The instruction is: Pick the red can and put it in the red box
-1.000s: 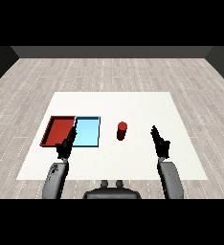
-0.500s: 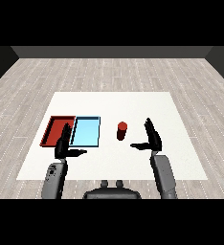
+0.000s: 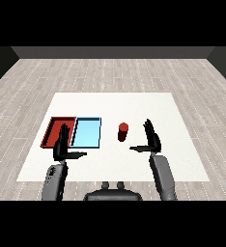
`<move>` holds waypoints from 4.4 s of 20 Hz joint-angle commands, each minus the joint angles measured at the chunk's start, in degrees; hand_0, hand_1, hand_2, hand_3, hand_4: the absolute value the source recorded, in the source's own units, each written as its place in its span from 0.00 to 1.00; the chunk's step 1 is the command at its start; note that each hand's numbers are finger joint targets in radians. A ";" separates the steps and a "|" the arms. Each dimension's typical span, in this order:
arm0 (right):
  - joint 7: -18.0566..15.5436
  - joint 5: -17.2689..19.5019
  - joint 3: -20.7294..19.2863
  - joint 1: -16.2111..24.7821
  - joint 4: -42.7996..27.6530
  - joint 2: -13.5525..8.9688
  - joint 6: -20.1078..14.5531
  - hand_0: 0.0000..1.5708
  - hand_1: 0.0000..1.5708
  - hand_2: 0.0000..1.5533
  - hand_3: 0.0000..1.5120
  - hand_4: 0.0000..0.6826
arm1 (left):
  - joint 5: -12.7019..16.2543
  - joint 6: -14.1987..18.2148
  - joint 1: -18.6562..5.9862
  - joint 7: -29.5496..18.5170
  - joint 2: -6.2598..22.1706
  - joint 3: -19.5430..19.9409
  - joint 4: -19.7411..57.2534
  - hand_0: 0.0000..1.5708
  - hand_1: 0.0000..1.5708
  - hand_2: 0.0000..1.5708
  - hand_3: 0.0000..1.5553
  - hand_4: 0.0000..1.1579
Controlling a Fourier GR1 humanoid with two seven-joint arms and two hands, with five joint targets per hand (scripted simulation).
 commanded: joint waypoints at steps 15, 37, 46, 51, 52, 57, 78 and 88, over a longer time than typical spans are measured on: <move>-7.75 -0.39 -0.55 -10.66 17.47 1.17 -4.30 0.00 0.00 0.00 0.00 0.00 | 0.61 -0.88 0.62 1.55 1.19 1.49 -3.49 0.00 0.00 0.00 0.00 0.00; -11.93 -11.71 1.41 -19.70 32.27 1.24 -5.13 0.00 0.00 0.00 0.00 0.00 | -0.40 -0.68 2.97 -3.04 -1.64 -0.19 -0.53 0.00 0.00 0.00 0.00 0.00; -17.54 -14.68 0.01 -22.80 42.25 1.16 -2.43 0.00 0.00 0.00 0.00 0.00 | 3.40 -3.76 -1.25 -2.03 0.60 2.97 2.81 0.00 0.00 0.00 0.00 0.00; -22.05 -16.69 1.34 -25.58 50.78 1.24 -2.20 0.00 0.00 0.00 0.00 0.00 | 0.76 -0.99 -1.35 -3.16 -0.60 2.20 2.92 0.00 0.00 0.00 0.00 0.00; -19.04 -16.73 1.25 -26.99 48.67 1.24 -2.60 0.00 0.00 0.00 0.00 0.00 | 1.10 -0.43 1.33 0.96 -1.92 -0.04 -3.00 0.00 0.00 0.00 0.00 0.00; -23.30 -20.78 5.53 -28.06 53.06 1.25 -3.99 0.00 0.00 0.00 0.00 0.00 | 2.59 -2.55 1.21 -0.74 -1.14 0.93 -1.01 0.00 0.00 0.00 0.00 0.00; -22.48 -27.09 9.57 -34.63 59.19 1.24 -5.91 0.00 0.00 0.00 0.00 0.00 | 1.92 -1.54 2.13 -0.40 -0.52 1.44 -3.28 0.00 0.00 0.00 0.00 0.00; -23.97 -26.21 9.08 -38.03 64.09 1.24 -4.73 0.00 0.00 0.00 0.00 0.00 | 1.82 -1.73 3.50 -0.93 -1.35 0.60 -4.15 0.00 0.00 0.00 0.00 0.00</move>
